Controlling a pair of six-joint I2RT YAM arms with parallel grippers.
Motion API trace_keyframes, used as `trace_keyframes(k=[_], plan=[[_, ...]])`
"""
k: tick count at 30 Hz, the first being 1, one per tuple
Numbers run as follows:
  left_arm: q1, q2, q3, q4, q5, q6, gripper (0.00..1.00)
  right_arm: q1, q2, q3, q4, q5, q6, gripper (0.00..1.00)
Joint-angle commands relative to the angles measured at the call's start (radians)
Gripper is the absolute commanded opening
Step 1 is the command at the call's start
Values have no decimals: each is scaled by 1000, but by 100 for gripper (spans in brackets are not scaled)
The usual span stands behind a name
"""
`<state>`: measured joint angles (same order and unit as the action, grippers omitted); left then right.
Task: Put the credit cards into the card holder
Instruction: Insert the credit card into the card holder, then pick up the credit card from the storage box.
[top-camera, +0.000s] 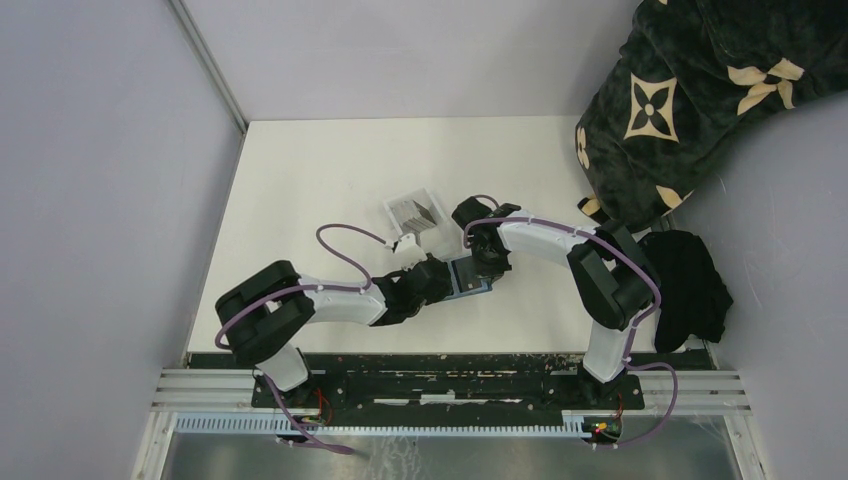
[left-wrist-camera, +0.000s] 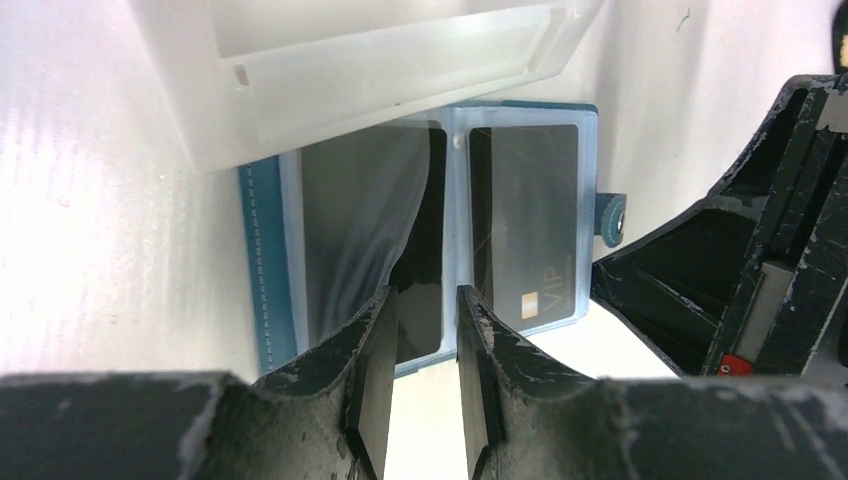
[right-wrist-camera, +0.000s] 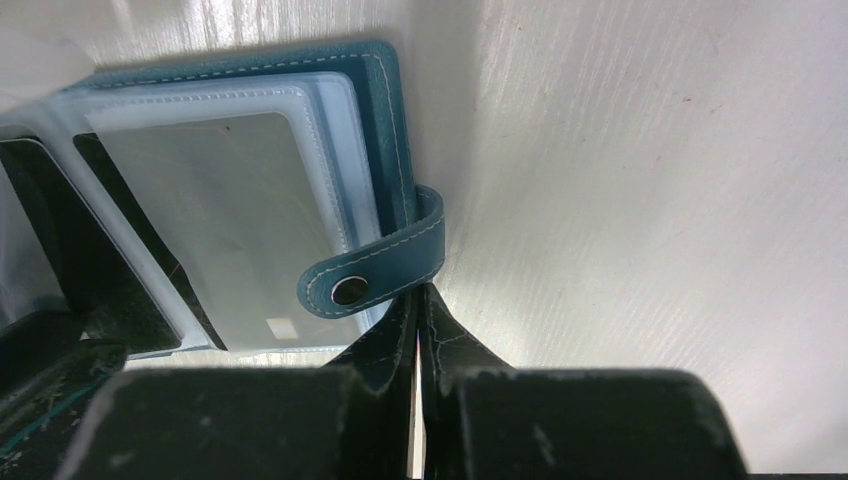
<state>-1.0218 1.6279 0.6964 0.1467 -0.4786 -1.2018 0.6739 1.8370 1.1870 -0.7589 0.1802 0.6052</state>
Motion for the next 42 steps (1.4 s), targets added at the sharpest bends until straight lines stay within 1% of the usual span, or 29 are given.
trace_keyframes(k=[1, 4, 8, 11, 15, 20, 24, 26, 29, 31, 33, 35, 38, 42], plan=[[2, -35, 9, -143, -89, 82, 36, -11, -37, 11, 16, 52, -11, 4], [3, -63, 0, -145, -92, 85, 36, -12, -44, 20, 13, 59, -12, 5], [2, -105, -33, -57, -81, 119, 36, -13, -53, 22, 10, 66, -9, 8], [2, -128, -28, -37, -78, 139, 37, -11, -63, 28, 6, 70, -8, 11], [3, -148, -14, -28, -71, 163, 38, -12, -70, 40, 1, 70, -6, 14], [2, -175, -8, -25, -68, 174, 38, -11, -79, 51, -1, 63, -4, 20], [3, -208, -18, -79, -92, 166, 38, -12, -89, 70, -11, 64, -9, 30], [2, -232, -31, -118, -129, 148, 38, -12, -95, 89, -20, 70, -16, 35], [4, -279, -68, -150, -150, 124, 39, -11, -104, 125, -34, 82, -31, 47], [6, -321, -90, -176, -166, 106, 43, -11, -110, 156, -43, 91, -42, 53], [12, -354, -104, -208, -180, 93, 47, -12, -113, 187, -48, 98, -57, 57], [23, -383, -111, -241, -192, 88, 50, -11, -118, 215, -47, 104, -71, 59], [36, -416, -117, -277, -201, 88, 54, -12, -112, 257, -57, 105, -90, 60], [44, -435, -138, -296, -191, 83, 54, -11, -99, 284, -53, 65, -100, 60]])
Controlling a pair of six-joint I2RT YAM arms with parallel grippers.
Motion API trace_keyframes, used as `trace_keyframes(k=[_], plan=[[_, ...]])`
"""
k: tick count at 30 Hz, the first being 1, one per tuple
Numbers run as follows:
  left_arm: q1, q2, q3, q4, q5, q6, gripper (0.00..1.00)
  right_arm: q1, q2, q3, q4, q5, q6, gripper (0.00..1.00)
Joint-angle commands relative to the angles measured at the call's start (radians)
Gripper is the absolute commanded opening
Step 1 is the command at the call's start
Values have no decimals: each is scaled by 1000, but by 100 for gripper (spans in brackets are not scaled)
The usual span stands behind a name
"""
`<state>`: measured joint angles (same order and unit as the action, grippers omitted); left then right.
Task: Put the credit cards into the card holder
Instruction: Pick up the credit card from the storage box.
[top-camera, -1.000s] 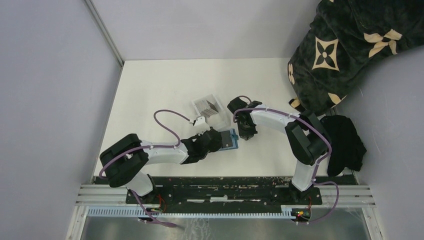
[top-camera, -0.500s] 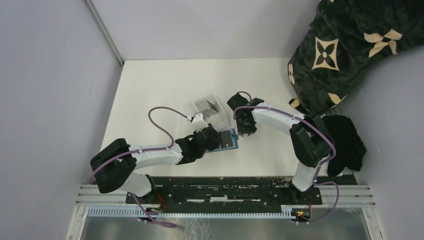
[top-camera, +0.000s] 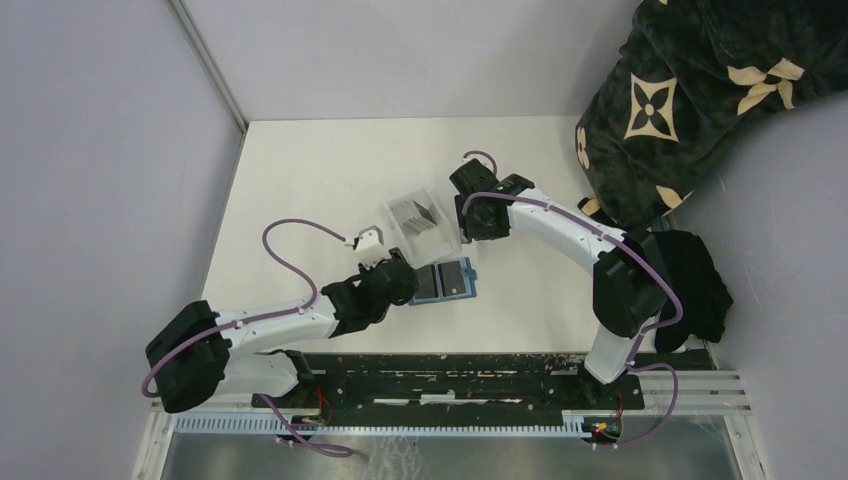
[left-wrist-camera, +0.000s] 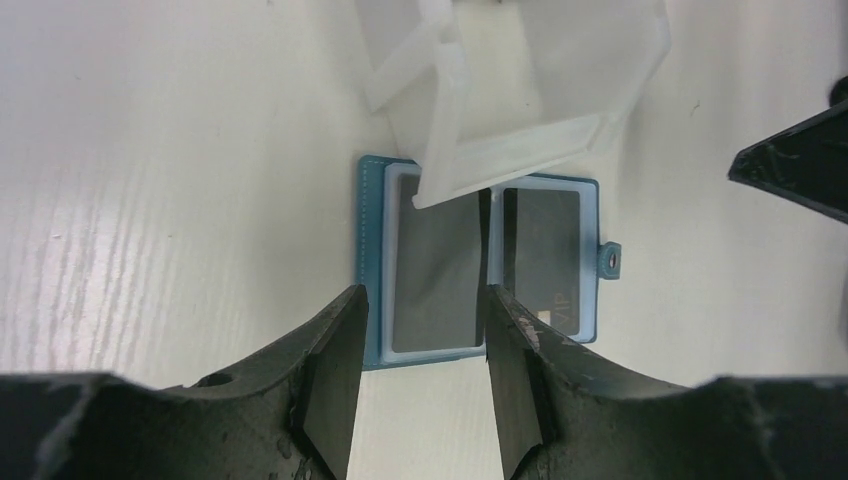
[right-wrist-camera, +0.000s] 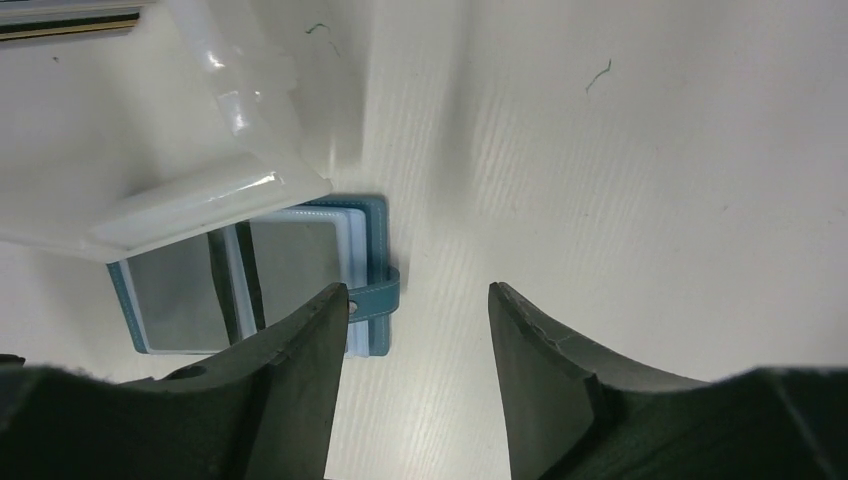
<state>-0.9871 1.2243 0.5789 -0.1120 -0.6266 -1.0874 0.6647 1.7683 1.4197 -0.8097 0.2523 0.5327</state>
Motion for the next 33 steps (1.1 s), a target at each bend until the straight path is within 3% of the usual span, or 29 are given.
trace_keyframes(k=[1, 10, 24, 33], plan=[[10, -33, -26, -39, -40, -36, 54, -3, -30, 51, 10, -26, -29, 60], [49, -47, -43, -54, -24, -56, 57, 20, 19, 163, 71, -145, -91, 60], [319, 35, 16, 78, 196, 84, 58, 30, 325, 548, 57, -315, -141, 61], [419, 180, 116, 108, 280, 145, 58, 12, 461, 692, 61, -376, -129, 63]])
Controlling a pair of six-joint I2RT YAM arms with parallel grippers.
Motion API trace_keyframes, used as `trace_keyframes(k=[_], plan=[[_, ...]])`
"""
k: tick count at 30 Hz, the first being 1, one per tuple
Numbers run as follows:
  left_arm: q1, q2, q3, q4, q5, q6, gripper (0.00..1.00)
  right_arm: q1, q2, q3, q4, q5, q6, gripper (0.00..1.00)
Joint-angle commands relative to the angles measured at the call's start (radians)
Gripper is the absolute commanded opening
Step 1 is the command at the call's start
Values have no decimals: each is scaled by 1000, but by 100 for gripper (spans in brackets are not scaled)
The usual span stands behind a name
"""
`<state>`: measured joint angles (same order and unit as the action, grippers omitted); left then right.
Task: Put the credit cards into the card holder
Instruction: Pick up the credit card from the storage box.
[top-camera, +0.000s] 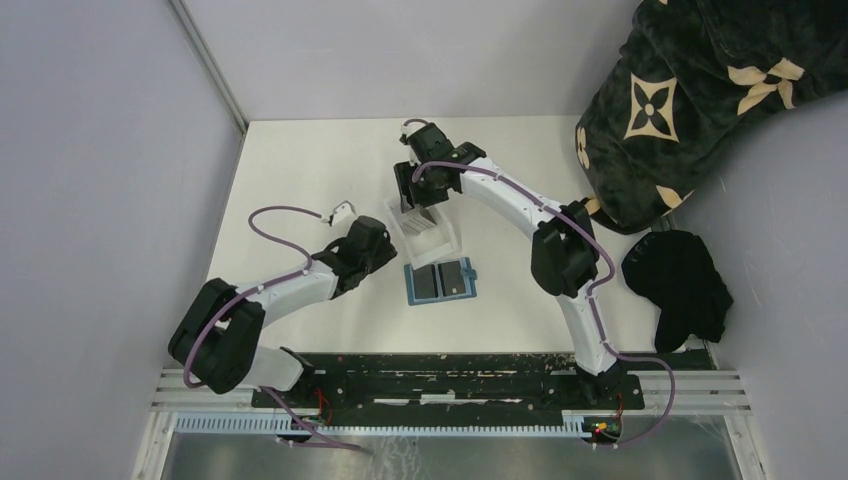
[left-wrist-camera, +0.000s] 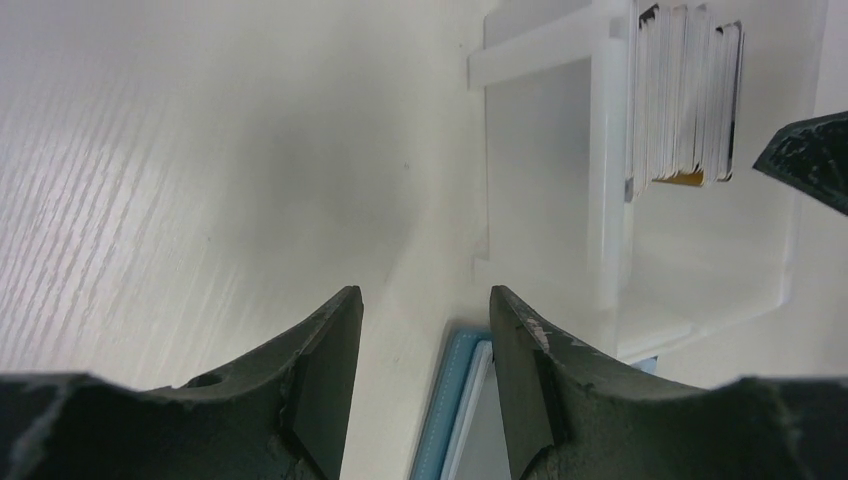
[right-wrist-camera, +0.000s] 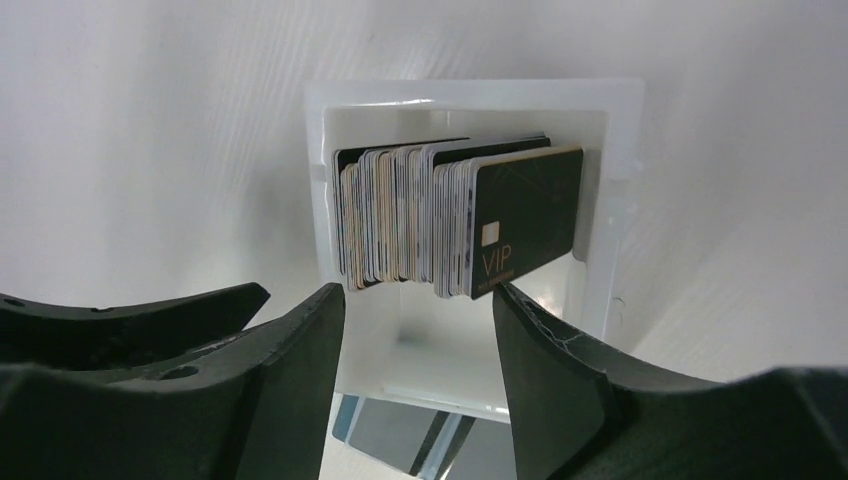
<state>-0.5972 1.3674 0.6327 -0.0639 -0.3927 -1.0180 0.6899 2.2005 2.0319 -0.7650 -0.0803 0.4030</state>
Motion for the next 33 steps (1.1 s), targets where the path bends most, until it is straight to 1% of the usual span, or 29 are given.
trace_keyframes(k=[1, 3, 7, 14, 26, 33], plan=[[39, 47, 68, 64, 57, 81, 58, -17, 40, 87, 14, -55, 4, 63], [55, 68, 74, 71, 78, 81, 58, -26, 56, 97, 18, -74, 10, 66], [78, 104, 81, 98, 124, 82, 59, -40, 79, 106, 19, -101, 15, 67], [92, 164, 116, 121, 156, 90, 59, -64, 114, 104, 39, -172, 42, 70], [102, 221, 157, 122, 173, 104, 59, -85, 170, 107, 57, -266, 86, 70], [104, 251, 172, 124, 185, 107, 59, -87, 168, 77, 73, -297, 106, 67]])
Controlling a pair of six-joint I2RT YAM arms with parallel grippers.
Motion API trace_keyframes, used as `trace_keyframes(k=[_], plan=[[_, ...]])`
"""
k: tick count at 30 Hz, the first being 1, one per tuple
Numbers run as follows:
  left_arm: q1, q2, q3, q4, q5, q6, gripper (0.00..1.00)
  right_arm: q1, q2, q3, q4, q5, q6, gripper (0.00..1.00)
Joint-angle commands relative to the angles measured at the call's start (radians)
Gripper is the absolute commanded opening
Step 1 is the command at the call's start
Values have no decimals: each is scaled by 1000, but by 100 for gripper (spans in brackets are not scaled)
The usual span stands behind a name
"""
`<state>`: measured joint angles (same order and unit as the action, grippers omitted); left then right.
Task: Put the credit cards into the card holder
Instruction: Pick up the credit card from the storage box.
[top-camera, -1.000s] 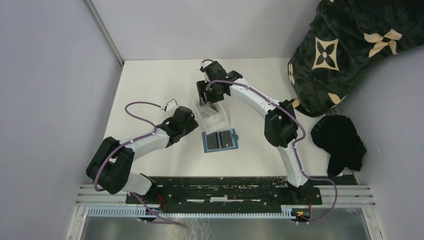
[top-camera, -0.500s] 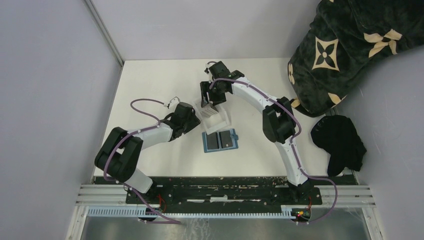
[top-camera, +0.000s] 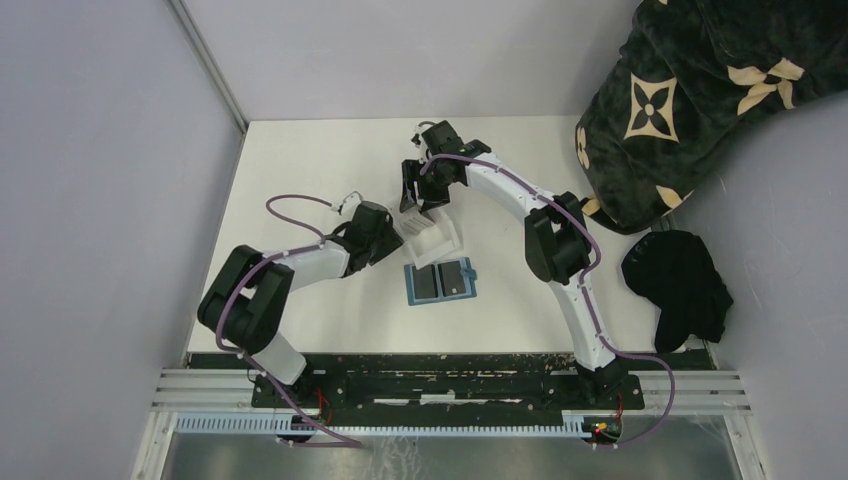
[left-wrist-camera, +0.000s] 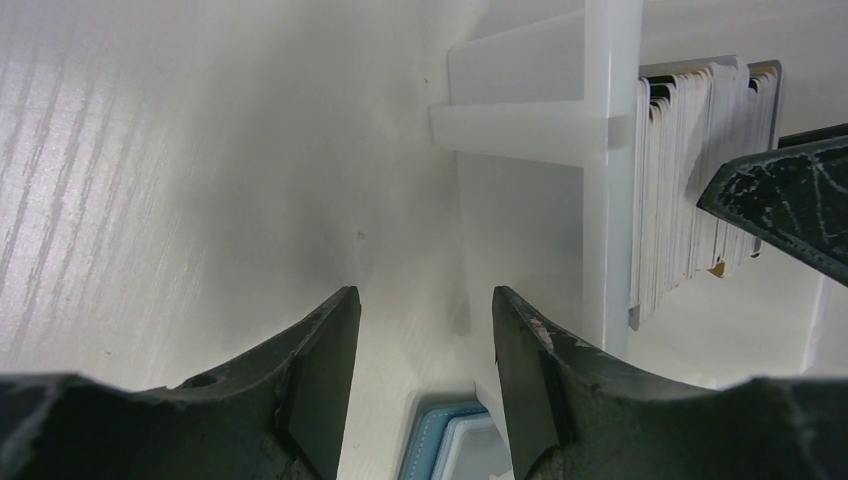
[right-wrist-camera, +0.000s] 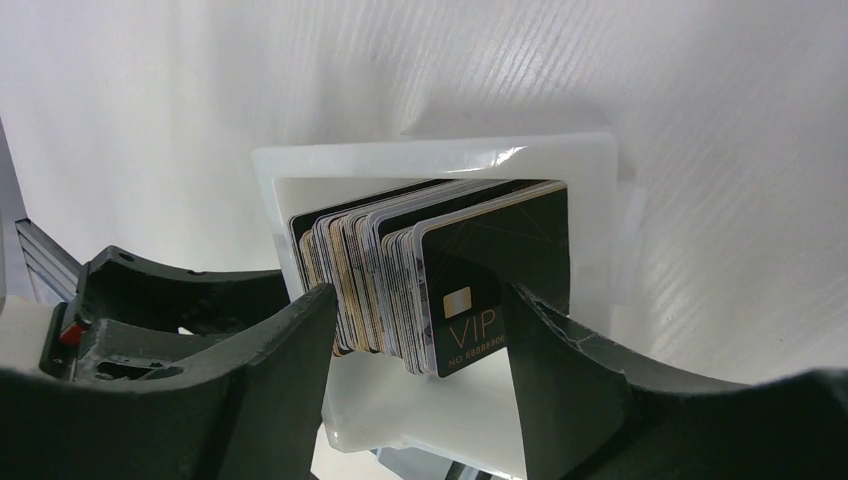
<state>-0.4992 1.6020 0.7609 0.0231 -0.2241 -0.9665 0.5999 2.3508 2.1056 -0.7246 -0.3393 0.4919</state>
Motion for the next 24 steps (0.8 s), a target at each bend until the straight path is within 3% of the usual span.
trace_keyframes(k=[1, 24], plan=[[5, 20, 46, 37, 19, 55, 59, 4, 17, 0, 34, -39, 19, 67], [10, 78, 83, 22, 37, 61, 59, 9, -18, 6, 51, -79, 34, 51]])
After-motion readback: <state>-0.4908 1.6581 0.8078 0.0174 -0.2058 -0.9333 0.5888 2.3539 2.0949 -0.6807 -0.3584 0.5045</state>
